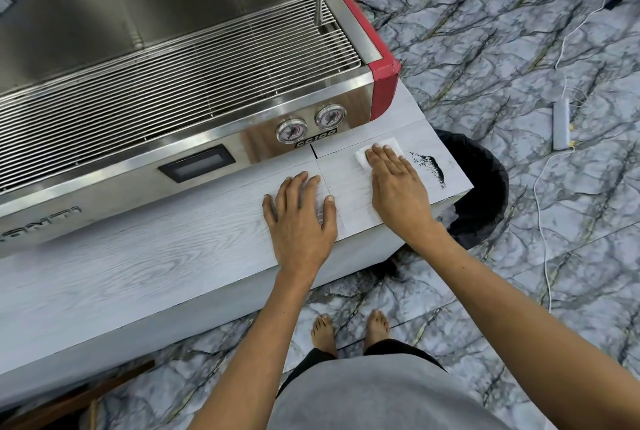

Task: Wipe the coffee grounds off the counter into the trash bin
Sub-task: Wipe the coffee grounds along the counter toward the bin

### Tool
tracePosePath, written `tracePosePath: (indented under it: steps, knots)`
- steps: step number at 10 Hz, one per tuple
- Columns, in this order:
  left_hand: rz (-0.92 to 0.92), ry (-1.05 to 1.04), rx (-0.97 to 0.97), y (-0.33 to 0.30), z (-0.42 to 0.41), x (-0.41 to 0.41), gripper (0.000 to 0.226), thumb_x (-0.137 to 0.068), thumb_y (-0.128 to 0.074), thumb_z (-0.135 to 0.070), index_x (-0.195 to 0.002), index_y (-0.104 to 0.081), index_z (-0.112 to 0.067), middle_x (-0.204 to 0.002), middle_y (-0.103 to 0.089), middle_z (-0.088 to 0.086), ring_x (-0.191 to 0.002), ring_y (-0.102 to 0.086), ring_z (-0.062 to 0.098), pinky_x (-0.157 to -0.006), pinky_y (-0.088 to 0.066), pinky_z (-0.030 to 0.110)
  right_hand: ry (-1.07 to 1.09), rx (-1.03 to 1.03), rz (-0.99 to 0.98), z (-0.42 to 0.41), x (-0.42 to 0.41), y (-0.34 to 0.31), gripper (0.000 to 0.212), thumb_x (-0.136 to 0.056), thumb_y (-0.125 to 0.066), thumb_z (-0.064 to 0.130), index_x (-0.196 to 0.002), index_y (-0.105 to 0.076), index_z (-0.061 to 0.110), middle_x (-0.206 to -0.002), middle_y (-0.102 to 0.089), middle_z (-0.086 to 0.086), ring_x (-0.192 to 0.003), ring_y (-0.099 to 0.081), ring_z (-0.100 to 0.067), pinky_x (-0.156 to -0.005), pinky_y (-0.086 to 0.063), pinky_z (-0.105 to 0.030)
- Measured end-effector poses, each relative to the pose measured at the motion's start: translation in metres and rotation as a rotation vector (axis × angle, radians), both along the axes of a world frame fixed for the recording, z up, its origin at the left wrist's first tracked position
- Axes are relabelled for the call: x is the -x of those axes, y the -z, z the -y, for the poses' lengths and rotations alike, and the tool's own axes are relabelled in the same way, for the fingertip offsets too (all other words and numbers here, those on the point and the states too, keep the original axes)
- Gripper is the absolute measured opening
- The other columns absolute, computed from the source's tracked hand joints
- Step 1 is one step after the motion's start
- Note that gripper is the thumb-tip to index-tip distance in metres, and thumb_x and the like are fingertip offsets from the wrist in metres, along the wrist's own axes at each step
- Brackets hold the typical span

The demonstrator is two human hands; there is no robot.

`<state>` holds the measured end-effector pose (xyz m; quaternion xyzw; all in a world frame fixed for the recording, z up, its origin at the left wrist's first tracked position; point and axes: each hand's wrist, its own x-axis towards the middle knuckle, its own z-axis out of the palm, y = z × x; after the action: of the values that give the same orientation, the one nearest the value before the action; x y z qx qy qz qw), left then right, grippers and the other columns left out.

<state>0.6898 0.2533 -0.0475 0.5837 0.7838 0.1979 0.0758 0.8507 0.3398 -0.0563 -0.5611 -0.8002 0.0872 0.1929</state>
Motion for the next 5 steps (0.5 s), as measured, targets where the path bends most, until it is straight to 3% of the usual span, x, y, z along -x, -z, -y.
tracePosePath:
  steps: [5]
  knots:
    - [0.009,0.002,-0.021,-0.001,0.001,0.0,0.045,-0.098,-0.042,-0.046,-0.138,-0.051,-0.027,-0.151,-0.043,-0.007,-0.144,-0.031,0.017,-0.122,-0.013,0.05,0.109,0.01,-0.074,-0.012,-0.026,-0.005,0.039,-0.097,-0.04,0.0,-0.134,-0.051,0.003,-0.142,-0.049,-0.016,-0.134,-0.043,-0.03,-0.112,-0.032,-0.046]
